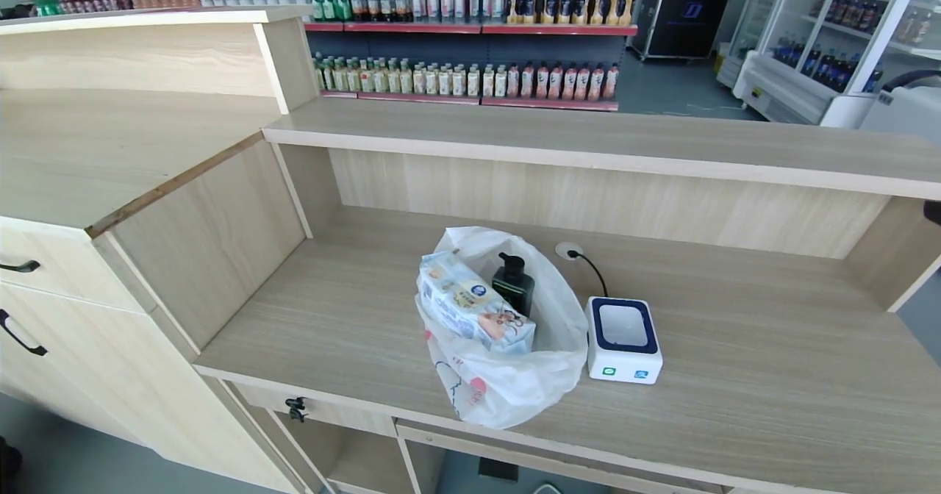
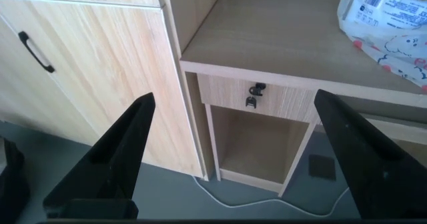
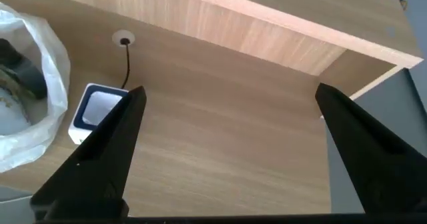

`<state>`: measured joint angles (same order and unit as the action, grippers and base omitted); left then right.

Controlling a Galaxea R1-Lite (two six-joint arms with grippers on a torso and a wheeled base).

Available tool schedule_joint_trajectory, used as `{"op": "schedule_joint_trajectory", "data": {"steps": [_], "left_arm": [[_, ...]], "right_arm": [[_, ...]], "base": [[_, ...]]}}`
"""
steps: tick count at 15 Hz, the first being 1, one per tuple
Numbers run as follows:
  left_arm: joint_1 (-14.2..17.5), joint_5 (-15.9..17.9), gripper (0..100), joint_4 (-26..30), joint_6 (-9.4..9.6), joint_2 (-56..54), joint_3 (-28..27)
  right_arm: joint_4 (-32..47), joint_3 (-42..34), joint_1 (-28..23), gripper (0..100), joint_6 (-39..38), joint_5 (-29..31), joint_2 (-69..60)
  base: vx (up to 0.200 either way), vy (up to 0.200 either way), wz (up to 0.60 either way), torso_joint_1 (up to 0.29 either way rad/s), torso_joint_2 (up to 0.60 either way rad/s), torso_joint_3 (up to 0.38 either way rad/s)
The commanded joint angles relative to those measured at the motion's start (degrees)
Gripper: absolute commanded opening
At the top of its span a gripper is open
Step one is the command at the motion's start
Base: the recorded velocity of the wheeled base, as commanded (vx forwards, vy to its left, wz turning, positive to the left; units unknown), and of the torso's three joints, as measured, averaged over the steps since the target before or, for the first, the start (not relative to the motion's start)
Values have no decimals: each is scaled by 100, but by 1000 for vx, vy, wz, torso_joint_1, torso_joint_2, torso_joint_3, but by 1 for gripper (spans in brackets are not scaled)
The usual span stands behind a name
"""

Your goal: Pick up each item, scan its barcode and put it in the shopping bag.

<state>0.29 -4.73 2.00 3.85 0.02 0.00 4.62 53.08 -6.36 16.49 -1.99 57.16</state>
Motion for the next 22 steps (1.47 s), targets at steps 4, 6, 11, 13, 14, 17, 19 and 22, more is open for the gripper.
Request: {"op": "schedule_joint_trajectory", "data": {"steps": [4,6,11,13,14,17,19,22], "left_arm": [[-3,-2,100,2,1,-2,0],[6,-2,100,2,1,-2,0],[-3,-2,100,2,1,-2,0],[-3,-2,100,2,1,-2,0],[-3,-2,100,2,1,-2,0],[6,-2,100,2,1,-2,0],[6,-2,100,2,1,-2,0],[6,-2,100,2,1,-2,0]], "right_arm": [[-5,-1862,39,100,-138,656,-2306],[-5,-2381,39,100,-234,700,-2833],[-14,-4332,30,100,-709,708,-4582],[-102,-5220,39,100,-770,691,-5198],[-198,-5246,258,100,-1034,665,-5136],[-216,-5255,672,100,-1017,673,-5716],[-172,-5246,672,100,-1122,788,-5716],[-75,-5237,672,100,-1368,955,-5716]], "base": [[0,0,0,0,0,0],[0,0,0,0,0,0],[0,0,0,0,0,0],[0,0,0,0,0,0],[0,0,0,0,0,0],[0,0,0,0,0,0],[0,0,0,0,0,0],[0,0,0,0,0,0]]}}
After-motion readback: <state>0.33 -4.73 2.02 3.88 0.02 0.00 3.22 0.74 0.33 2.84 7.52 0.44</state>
